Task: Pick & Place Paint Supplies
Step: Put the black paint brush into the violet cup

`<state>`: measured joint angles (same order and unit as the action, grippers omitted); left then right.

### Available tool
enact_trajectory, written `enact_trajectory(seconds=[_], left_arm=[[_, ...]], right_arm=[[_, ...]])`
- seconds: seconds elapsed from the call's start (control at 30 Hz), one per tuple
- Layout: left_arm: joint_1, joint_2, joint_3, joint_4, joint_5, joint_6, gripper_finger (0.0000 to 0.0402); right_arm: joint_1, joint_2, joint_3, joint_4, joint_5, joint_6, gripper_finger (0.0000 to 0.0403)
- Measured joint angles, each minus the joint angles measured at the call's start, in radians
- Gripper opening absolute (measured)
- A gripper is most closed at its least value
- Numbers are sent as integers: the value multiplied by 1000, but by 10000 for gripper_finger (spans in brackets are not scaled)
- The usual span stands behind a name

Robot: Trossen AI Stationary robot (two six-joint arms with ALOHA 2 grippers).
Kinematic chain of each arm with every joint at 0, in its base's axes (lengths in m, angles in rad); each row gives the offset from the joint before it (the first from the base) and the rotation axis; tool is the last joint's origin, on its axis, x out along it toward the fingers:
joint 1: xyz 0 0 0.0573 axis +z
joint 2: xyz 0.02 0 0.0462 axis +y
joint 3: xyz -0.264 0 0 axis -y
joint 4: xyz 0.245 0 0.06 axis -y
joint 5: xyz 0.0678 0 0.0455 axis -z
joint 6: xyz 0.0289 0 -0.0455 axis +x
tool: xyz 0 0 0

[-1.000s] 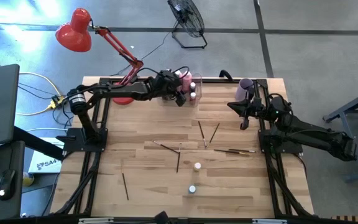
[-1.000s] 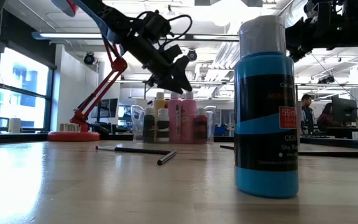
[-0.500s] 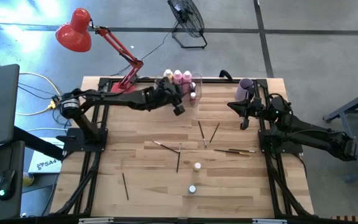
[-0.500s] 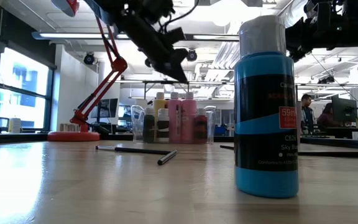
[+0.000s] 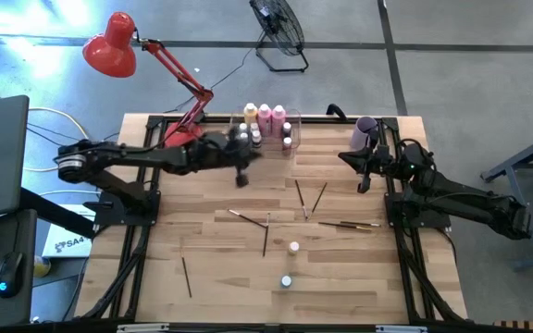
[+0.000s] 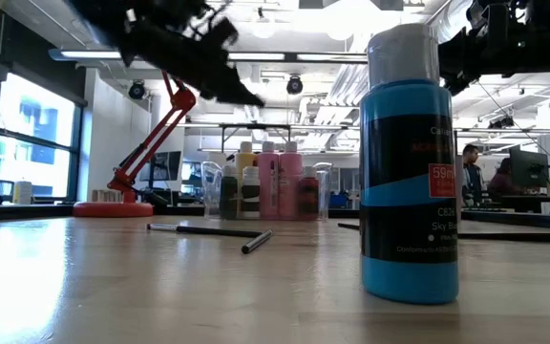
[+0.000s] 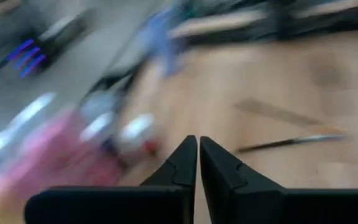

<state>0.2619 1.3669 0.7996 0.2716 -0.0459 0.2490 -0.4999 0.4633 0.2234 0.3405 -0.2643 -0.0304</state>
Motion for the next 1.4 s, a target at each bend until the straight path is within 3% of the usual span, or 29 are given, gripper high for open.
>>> enact_trajectory(seconds=[0.13,0.23,0.47,0.8,0.93,1.03,1.17,1.4], left_arm=[[-1,-29,-50,34,398,124,17],[-2,-29,-50,11,494,118,17],[0,-29,-50,9,370,-31,17],[0,-52,-50,2,319,-48,17],[0,-107,-50,-82,209,-31,17],[0,-157,-50,-168,117,-15,17],[0,-189,-50,-224,114,-14,17],[0,-190,-133,-136,82,-18,17]], right_arm=[[0,0,0,0,0,0,4],[0,0,0,1,0,0,4],[0,0,0,5,0,0,4],[0,0,0,1,0,0,4],[0,4,0,-1,6,83,4],[1,19,9,-52,60,136,4],[37,85,99,-210,196,141,4],[158,274,277,-377,331,158,4]])
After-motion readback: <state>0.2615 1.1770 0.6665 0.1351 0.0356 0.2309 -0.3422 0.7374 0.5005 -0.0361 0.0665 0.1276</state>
